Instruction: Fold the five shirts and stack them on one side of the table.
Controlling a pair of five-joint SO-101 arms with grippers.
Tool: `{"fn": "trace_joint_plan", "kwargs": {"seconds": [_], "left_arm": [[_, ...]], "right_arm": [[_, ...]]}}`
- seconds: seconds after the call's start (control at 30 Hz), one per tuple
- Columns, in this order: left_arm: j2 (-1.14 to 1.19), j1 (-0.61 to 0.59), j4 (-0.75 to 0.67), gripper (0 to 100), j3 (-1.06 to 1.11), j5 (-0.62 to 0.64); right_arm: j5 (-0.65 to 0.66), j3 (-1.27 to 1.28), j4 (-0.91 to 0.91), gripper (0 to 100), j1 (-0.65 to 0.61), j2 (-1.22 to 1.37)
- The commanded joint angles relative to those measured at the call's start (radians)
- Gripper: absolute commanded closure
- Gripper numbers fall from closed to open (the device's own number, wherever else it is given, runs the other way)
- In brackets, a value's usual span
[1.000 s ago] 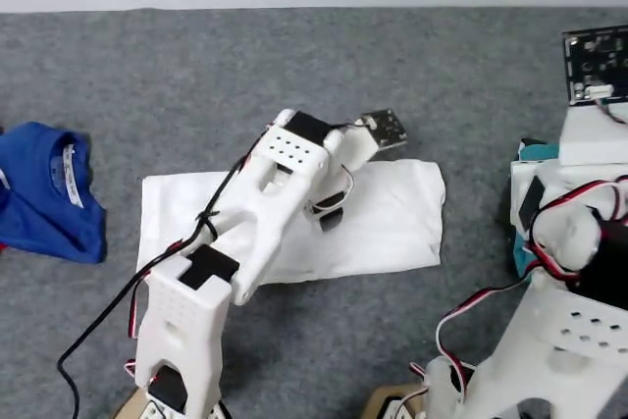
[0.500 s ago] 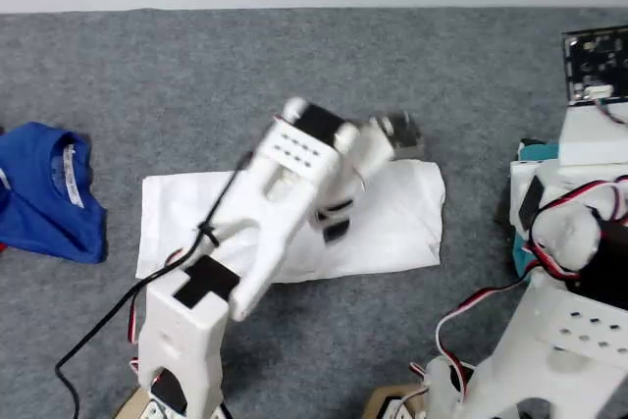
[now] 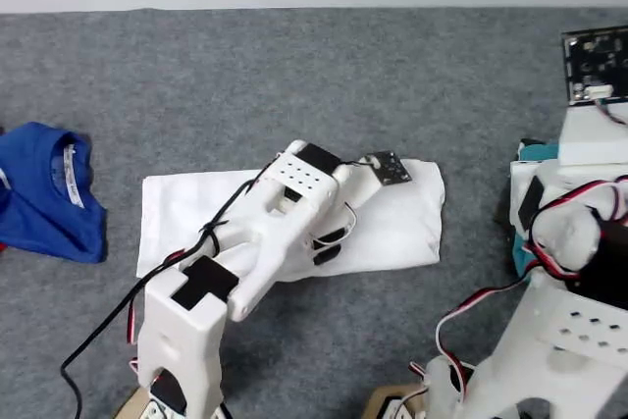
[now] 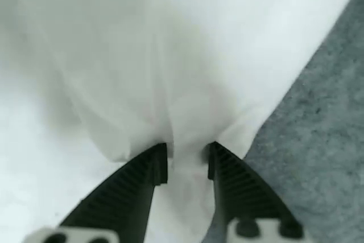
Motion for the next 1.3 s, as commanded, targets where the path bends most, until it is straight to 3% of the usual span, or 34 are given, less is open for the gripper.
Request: {"fn": "trace_joint_plan", "kwargs": {"seconds": [0.0, 0.37, 0.63, 0.83, 0.97, 1.27], "left_arm": [[-0.032, -0.003, 0.002, 88, -0.005, 0.009], [-0.209, 0.106, 0.178, 88, -0.012, 0.012], [-0.328, 0.020, 0.198, 88, -0.012, 0.006], [-0.407, -0.213, 0.206, 89, -0.010, 0.023], [-0.485, -0.416, 0.226, 100, -0.012, 0.068], [-0.715, -0.910, 0.281, 99, -0.013, 0.106]], "right_arm": [[-0.005, 0.003, 0.031, 88.7, 0.008, -0.007], [-0.005, 0.003, 0.033, 88.7, 0.008, -0.007], [-0.005, 0.003, 0.035, 88.7, 0.008, -0.015], [-0.014, 0.043, 0.031, 88.6, -0.024, -0.007], [-0.025, 0.161, 0.031, 88.6, -0.180, -0.007], [-0.339, 0.362, -0.203, 88.4, -0.529, 0.054]]}}
